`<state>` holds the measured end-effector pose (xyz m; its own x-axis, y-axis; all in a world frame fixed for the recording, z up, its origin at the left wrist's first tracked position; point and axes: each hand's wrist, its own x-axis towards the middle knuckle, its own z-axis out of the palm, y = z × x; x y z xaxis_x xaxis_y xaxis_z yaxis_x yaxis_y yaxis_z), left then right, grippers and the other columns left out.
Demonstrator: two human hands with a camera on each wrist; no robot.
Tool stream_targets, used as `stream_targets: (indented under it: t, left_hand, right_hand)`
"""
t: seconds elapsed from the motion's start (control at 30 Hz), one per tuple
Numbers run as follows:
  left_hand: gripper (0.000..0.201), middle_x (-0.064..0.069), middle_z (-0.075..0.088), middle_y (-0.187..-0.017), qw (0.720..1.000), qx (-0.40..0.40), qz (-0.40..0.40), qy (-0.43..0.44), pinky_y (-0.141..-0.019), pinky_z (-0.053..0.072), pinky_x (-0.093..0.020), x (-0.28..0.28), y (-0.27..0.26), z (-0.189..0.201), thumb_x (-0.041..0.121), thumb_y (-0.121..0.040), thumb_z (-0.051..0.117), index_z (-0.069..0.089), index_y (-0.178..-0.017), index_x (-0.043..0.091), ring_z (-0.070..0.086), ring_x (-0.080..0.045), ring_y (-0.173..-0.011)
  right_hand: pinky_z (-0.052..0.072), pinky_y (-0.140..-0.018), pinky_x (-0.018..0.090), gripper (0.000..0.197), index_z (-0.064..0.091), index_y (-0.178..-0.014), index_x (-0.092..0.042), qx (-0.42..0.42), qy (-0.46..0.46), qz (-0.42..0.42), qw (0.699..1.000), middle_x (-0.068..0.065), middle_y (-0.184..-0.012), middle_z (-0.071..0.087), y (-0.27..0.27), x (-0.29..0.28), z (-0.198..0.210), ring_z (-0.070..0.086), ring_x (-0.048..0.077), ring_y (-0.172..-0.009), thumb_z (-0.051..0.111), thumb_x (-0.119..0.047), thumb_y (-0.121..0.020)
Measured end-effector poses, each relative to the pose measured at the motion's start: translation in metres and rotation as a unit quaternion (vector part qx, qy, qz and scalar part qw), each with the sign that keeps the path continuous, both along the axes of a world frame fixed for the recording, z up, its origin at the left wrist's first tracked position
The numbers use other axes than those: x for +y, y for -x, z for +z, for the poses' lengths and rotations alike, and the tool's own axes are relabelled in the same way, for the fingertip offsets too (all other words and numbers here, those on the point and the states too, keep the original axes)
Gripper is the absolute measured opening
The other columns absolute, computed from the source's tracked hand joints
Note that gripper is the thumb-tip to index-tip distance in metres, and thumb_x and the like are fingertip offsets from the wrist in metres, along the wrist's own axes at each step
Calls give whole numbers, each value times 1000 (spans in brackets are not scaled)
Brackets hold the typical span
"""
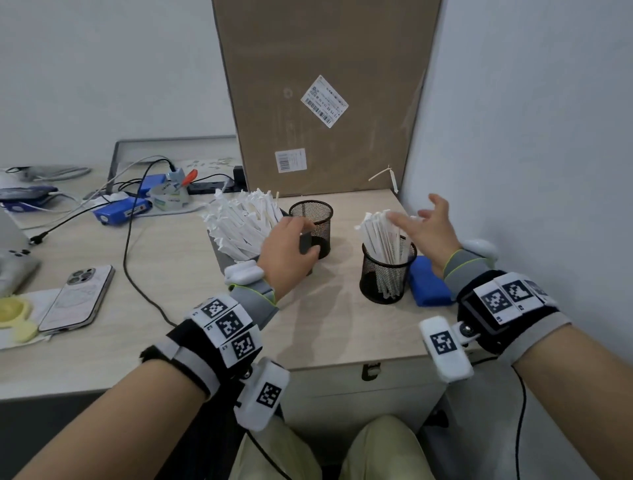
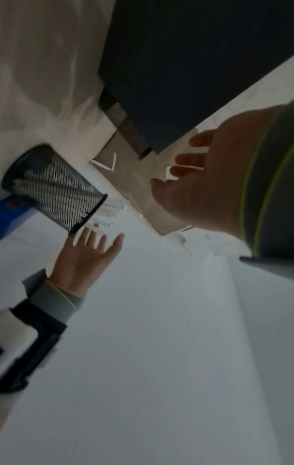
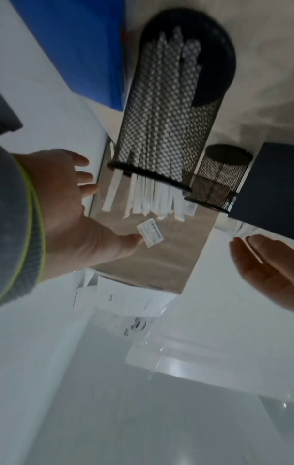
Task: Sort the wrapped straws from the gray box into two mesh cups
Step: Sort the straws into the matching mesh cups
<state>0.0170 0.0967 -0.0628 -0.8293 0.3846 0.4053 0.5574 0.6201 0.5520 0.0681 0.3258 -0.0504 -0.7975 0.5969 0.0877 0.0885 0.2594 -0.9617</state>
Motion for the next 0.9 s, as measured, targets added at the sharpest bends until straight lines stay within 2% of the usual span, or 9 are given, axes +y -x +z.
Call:
stream_targets:
  t: [0.13,0.23,0.3,0.37,0.47,0.6,0.67,0.77,0.9]
  left_hand:
    - [36,-8,55,-124,991,19,88,102,-93,43,-39,-24,8,0,20,-86,59,58,-121,14,51,-29,-115]
    - [33,-9,56,-122,982,-10,99,161,-87,45,-37,-29,11,-4,24,-91,54,57,-123,14,54,-29,-112]
    - [29,-8,60,-119,980,-16,107,169,-83,43,-35,-31,10,-6,21,-94,50,59,-121,15,56,-28,-110]
    - [28,-7,63,-118,980,-10,113,166,-81,43,-33,-34,11,-4,16,-96,45,61,-119,15,56,-27,-109]
    - [27,-5,66,-115,980,-18,105,170,-78,43,-30,-42,11,1,14,-96,45,65,-115,16,58,-26,-107]
    - [22,0,68,-113,980,-40,99,166,-88,49,-35,-60,6,7,17,-93,53,68,-107,20,59,-24,-108]
    - [21,1,69,-111,981,-50,95,164,-89,50,-36,-72,2,8,17,-91,55,70,-105,20,60,-24,-106]
    - [18,0,71,-103,985,-59,75,146,-87,51,-34,-90,-3,8,16,-88,58,72,-99,18,63,-22,-99]
    - [10,0,66,-91,992,9,125,18,-79,47,-30,-103,-9,10,23,-84,66,69,-90,17,60,-18,-88]
  right_hand:
    - [37,-107,35,59,51,-125,-19,114,-75,-71,988,0,-124,53,-3,-14,20,47,18,-122,64,-40,-71]
    - [39,-97,30,29,60,-105,-22,172,-170,-41,969,-11,-105,54,-9,-36,34,50,15,-110,57,-24,-76]
    - [39,-93,24,24,64,-97,-21,195,-215,-2,957,-20,-94,51,-11,-55,38,50,2,-97,55,-17,-76]
    - [36,-87,11,22,67,-91,-17,211,-235,39,948,-19,-90,53,-9,-73,37,49,-5,-88,54,-14,-74]
    - [33,-74,2,15,68,-85,-14,189,-266,94,941,-6,-91,58,-5,-99,29,51,4,-86,56,-9,-77]
    - [37,-65,7,12,66,-86,-13,125,-256,150,947,-5,-90,57,0,-125,20,55,12,-76,58,-7,-80]
    - [39,-68,17,11,65,-91,-13,82,-251,159,951,-3,-94,61,6,-136,15,54,13,-75,59,-11,-83]
    - [41,-76,27,21,61,-104,-13,8,-254,157,954,2,-102,64,16,-149,10,57,19,-90,60,-21,-85]
    - [38,-83,28,42,50,-123,-12,-80,-259,154,950,7,-118,56,32,-158,2,53,24,-110,60,-30,-87]
